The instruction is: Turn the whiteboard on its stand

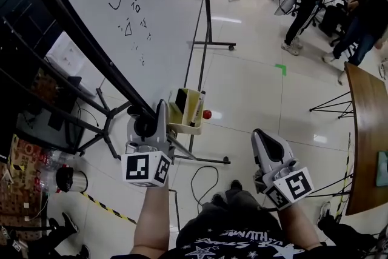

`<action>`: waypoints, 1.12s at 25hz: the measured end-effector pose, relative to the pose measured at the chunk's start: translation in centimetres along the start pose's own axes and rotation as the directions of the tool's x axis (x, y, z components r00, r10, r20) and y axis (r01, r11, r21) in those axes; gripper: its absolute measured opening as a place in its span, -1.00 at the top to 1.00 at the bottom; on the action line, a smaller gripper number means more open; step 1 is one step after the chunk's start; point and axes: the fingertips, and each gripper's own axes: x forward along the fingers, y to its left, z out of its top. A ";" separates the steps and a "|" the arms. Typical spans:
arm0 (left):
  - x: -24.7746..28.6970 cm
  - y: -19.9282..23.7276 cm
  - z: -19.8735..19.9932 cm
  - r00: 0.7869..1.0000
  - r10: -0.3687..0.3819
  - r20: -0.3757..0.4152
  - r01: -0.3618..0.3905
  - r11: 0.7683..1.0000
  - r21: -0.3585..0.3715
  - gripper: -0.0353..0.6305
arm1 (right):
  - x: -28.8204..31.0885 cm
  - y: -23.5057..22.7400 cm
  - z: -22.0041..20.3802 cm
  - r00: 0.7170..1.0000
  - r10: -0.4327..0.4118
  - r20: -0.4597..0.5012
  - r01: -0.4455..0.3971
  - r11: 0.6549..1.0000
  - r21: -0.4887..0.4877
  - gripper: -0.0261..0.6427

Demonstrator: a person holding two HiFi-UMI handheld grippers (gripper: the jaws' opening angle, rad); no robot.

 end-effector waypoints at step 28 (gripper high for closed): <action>-0.3 -0.3 0.2 0.990 0.138 -0.039 -0.138 0.990 0.018 0.53 | 6.5 -3.7 0.2 0.950 0.304 -0.071 -0.296 0.949 0.107 0.90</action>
